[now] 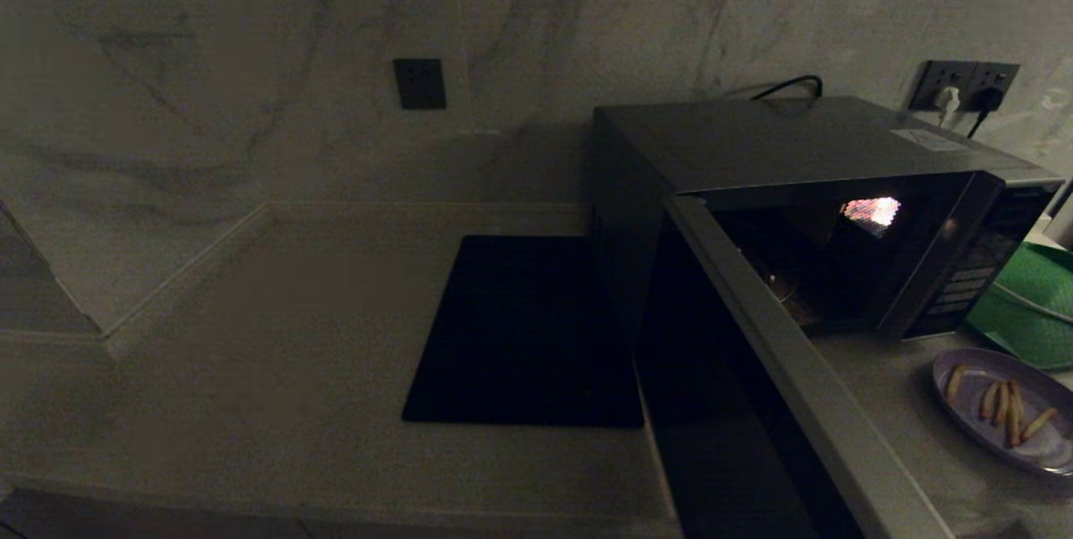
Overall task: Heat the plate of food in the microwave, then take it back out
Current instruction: Put the plate in the microwave oven
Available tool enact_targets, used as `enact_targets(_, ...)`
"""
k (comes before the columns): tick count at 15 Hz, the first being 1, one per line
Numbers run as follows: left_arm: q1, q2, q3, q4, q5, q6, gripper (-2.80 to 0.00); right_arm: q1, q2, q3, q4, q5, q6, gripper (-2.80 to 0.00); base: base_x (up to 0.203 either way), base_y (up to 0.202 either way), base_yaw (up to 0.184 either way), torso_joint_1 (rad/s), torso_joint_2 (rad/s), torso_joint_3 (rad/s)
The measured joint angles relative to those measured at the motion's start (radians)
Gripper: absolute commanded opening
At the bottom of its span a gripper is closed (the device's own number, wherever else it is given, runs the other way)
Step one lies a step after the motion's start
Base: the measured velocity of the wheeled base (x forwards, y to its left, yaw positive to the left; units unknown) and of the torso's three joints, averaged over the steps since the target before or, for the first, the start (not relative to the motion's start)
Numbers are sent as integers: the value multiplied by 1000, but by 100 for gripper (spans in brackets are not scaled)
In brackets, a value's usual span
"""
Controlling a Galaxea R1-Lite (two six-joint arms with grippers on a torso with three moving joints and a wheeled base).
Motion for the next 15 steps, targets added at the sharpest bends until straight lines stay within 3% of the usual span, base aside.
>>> enact_targets(15,0,0,0,0,0,0,-280,15,43,-48,-3,4,-7,0,0,0,0,0,0,0)
